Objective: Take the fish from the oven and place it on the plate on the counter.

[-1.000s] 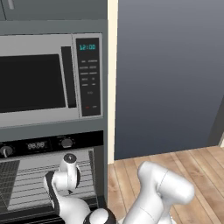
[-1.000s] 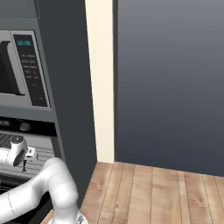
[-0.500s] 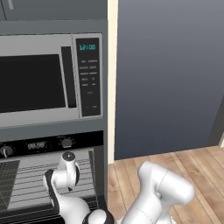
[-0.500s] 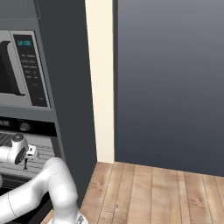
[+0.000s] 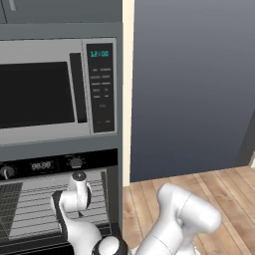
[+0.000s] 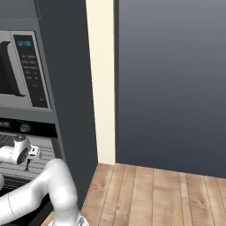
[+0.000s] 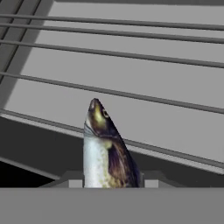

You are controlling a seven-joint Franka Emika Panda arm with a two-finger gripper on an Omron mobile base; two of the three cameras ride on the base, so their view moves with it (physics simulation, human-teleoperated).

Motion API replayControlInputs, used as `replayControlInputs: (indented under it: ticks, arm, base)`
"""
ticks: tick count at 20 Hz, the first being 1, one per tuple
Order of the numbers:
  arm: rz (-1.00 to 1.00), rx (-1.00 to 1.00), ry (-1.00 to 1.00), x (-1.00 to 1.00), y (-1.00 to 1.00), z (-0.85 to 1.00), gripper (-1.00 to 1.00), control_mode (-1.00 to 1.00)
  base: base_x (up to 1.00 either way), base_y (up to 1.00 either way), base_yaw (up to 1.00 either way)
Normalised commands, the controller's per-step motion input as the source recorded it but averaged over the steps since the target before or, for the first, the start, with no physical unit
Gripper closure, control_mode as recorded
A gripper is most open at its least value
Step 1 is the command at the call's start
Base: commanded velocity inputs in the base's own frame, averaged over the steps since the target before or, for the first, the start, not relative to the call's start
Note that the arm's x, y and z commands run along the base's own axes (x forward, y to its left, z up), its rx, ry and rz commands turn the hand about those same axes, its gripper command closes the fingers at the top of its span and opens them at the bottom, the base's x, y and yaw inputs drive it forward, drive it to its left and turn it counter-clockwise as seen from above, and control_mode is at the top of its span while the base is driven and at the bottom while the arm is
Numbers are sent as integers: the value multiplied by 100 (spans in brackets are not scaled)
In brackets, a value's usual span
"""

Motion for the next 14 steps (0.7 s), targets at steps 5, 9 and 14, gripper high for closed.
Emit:
replayControlInputs:
  ticks: [5, 9, 14]
  arm:
    - [0, 0, 3, 0, 0, -5, 100, -100]
    - [0, 0, 2, -16, 0, 7, 100, -100]
    - [0, 5, 1, -68, -7, 85, 100, -100]
  base:
    - [0, 0, 0]
    - [0, 0, 0]
    - [0, 0, 0]
